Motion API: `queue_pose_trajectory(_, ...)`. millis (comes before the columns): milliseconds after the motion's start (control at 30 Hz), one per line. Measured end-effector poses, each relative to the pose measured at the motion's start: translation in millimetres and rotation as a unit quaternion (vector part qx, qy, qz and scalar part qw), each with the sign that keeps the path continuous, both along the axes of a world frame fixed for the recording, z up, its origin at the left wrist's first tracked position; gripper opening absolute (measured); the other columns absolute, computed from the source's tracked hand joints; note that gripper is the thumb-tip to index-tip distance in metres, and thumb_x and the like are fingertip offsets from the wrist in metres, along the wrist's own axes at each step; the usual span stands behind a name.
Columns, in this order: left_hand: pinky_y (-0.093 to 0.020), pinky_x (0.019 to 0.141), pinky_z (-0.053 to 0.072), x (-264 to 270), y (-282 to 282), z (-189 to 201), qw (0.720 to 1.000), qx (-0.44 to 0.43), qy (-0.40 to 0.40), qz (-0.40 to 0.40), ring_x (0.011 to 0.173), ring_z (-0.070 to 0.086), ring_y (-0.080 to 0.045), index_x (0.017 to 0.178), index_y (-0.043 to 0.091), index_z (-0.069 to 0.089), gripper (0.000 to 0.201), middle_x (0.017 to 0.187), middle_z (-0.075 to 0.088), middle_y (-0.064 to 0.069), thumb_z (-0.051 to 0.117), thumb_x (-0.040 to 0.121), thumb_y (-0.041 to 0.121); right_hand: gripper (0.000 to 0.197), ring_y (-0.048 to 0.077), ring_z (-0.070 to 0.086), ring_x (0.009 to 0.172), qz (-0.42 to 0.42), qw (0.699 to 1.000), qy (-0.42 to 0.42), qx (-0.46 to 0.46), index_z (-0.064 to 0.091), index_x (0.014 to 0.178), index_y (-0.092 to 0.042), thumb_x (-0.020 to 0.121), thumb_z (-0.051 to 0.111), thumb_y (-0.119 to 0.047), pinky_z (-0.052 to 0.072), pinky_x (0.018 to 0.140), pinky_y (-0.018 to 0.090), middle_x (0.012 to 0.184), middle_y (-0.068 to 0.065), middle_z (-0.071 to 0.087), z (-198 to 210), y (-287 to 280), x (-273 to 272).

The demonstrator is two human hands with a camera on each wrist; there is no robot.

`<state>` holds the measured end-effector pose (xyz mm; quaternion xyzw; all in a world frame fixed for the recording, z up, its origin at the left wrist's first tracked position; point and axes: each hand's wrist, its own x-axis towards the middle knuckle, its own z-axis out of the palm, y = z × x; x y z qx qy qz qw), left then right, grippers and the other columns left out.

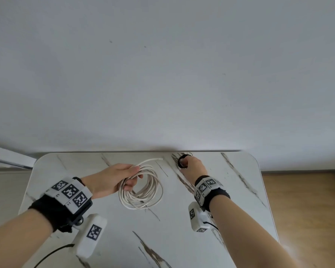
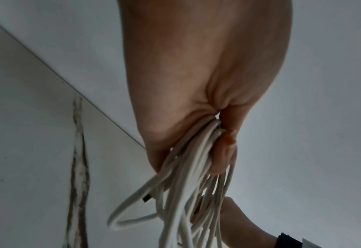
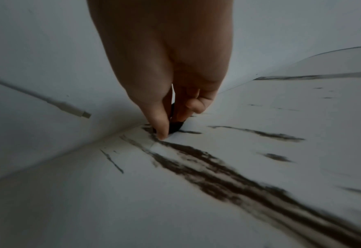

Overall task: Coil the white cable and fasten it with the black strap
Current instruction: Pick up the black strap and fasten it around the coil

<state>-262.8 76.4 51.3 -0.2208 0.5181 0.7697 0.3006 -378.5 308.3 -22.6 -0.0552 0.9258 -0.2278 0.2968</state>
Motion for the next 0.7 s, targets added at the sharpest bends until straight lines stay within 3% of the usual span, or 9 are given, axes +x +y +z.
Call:
queue_pose_trajectory(67, -0.02, 0.049, 0.036, 0, 2, -2, 1.0, 0.001, -0.004, 0.008, 0.053, 0.039, -0.011, 0.08, 0.001, 0.066, 0.03, 0.062, 0.036, -0.004, 0.055, 0.087, 0.027, 0.027, 0.027, 0.061, 0.102, 0.01, 1.0, 0.002, 0.01, 0.061, 0.109, -0.017, 0.084, 0.056, -0.011, 0.052, 0.087, 0.036, 0.116, 0.006, 0.063, -3, 0, -1)
queue_pose_trajectory(167, -0.02, 0.049, 0.037, 1, 1, -3, 1.0, 0.011, 0.005, 0.005, 0.053, 0.04, -0.01, 0.077, 0.005, 0.07, 0.034, 0.061, 0.039, -0.003, 0.073, 0.076, 0.038, 0.017, 0.028, 0.062, 0.094, 0.019, 1.0, 0.001, 0.002, 0.065, 0.099, -0.017, 0.084, 0.057, -0.013, 0.053, 0.08, 0.036, 0.108, 0.006, 0.066, -3, -2, 0)
queue_pose_trajectory(267, -0.02, 0.048, 0.037, 5, 2, -4, 1.0, 0.004, 0.012, 0.01, 0.053, 0.039, -0.01, 0.075, 0.009, 0.072, 0.038, 0.064, 0.038, -0.004, 0.079, 0.066, 0.045, 0.018, 0.029, 0.06, 0.095, 0.019, 0.999, -0.006, -0.028, 0.062, 0.104, -0.015, 0.088, 0.053, -0.015, 0.048, 0.078, 0.033, 0.107, 0.009, 0.064, -2, -4, 6)
queue_pose_trajectory(400, -0.02, 0.049, 0.037, 15, 5, 1, 1.0, -0.004, 0.02, 0.011, 0.054, 0.037, -0.01, 0.076, 0.009, 0.07, 0.035, 0.064, 0.037, -0.003, 0.074, 0.072, 0.044, 0.018, 0.024, 0.058, 0.085, -0.029, 0.994, -0.032, -0.104, 0.051, 0.109, -0.012, 0.092, 0.043, -0.013, 0.048, 0.074, 0.034, 0.093, 0.004, 0.064, 7, -7, 20)
queue_pose_trajectory(467, -0.019, 0.049, 0.037, 20, 7, 5, 1.0, -0.021, 0.021, 0.01, 0.053, 0.036, -0.011, 0.08, 0.005, 0.065, 0.031, 0.063, 0.035, -0.003, 0.059, 0.087, 0.034, 0.022, 0.02, 0.056, 0.077, -0.047, 0.987, -0.037, -0.147, 0.049, 0.112, -0.012, 0.093, 0.039, -0.011, 0.047, 0.069, 0.033, 0.085, 0.002, 0.065, 16, -8, 29)
queue_pose_trajectory(567, -0.019, 0.048, 0.037, 30, 7, 12, 0.999, -0.045, 0.024, 0.006, 0.052, 0.035, -0.012, 0.084, 0.001, 0.059, 0.03, 0.061, 0.034, -0.003, 0.041, 0.099, 0.021, 0.026, 0.017, 0.055, 0.074, -0.061, 0.979, -0.027, -0.193, 0.051, 0.117, -0.015, 0.093, 0.042, -0.014, 0.045, 0.066, 0.029, 0.087, 0.001, 0.06, 35, -11, 43)
queue_pose_trajectory(667, -0.018, 0.048, 0.037, 43, 1, 23, 0.998, -0.05, 0.038, 0.006, 0.051, 0.035, -0.011, 0.087, 0.001, 0.057, 0.029, 0.061, 0.034, -0.003, 0.039, 0.1, 0.02, 0.02, 0.019, 0.066, 0.088, -0.079, 0.96, -0.012, -0.268, 0.06, 0.11, -0.018, 0.093, 0.049, -0.022, 0.049, 0.078, 0.031, 0.101, 0.005, 0.067, 62, -18, 60)
queue_pose_trajectory(700, -0.018, 0.047, 0.037, 48, -1, 27, 0.998, -0.051, 0.041, 0.01, 0.051, 0.035, -0.011, 0.087, 0.001, 0.057, 0.028, 0.061, 0.034, -0.002, 0.039, 0.1, 0.019, 0.019, 0.019, 0.068, 0.091, -0.084, 0.953, -0.009, -0.29, 0.062, 0.109, -0.018, 0.094, 0.05, -0.021, 0.049, 0.076, 0.028, 0.105, 0.005, 0.068, 72, -22, 66)
